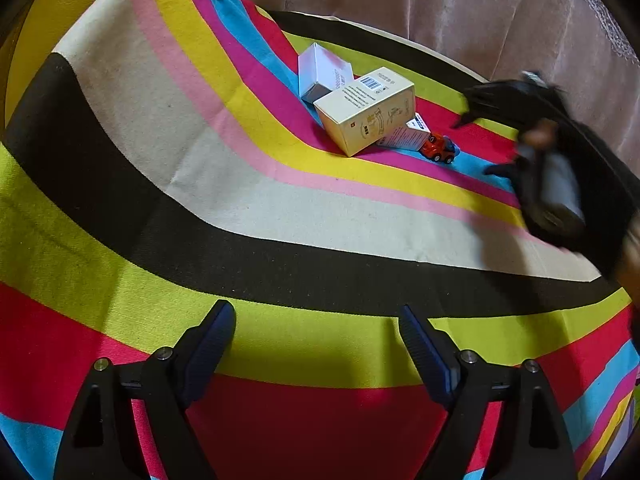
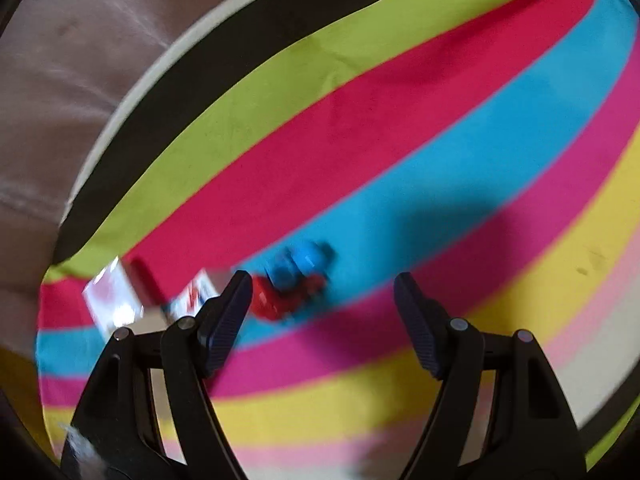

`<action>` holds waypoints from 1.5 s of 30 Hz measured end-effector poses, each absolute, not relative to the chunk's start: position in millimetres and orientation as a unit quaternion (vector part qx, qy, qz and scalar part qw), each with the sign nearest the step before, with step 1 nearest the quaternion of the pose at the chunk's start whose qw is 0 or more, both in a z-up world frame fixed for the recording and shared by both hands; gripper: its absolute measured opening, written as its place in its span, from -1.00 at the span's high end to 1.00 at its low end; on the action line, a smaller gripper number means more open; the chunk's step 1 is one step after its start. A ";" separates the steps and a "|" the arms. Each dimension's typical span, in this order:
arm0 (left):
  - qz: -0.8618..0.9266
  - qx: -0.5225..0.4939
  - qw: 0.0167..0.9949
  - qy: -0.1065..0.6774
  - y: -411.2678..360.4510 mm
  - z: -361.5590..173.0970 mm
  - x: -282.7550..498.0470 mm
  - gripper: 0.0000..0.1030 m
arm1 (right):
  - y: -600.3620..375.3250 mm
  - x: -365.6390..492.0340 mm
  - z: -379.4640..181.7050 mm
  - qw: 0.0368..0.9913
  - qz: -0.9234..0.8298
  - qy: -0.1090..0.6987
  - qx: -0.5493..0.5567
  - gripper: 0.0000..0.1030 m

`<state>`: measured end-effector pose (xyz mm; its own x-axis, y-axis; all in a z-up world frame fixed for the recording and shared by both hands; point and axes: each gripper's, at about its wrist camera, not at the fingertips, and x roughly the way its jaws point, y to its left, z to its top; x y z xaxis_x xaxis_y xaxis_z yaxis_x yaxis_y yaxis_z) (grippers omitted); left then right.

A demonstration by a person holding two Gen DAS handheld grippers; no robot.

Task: Organize rigid objects
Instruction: 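Move both open tools back toward the cloth, then grasp the red toy car with the right tool, then grasp the cream barcode box with the left tool while the right tool holds the red car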

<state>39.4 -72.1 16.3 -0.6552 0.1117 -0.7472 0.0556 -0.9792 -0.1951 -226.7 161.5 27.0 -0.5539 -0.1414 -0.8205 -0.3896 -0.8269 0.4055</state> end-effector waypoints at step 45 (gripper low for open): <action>0.901 -0.426 0.015 -0.073 -56.2 17.4 34.9 -0.78 | 177.5 -98.1 16.3 -0.041 0.898 -0.002 -0.437 -0.38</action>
<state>34.9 -56.2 17.4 -0.6358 0.0889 -0.7667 0.0359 -0.9889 -0.1444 -98.1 177.5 16.3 -0.6139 -0.0725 -0.7860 0.0756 -0.9966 0.0329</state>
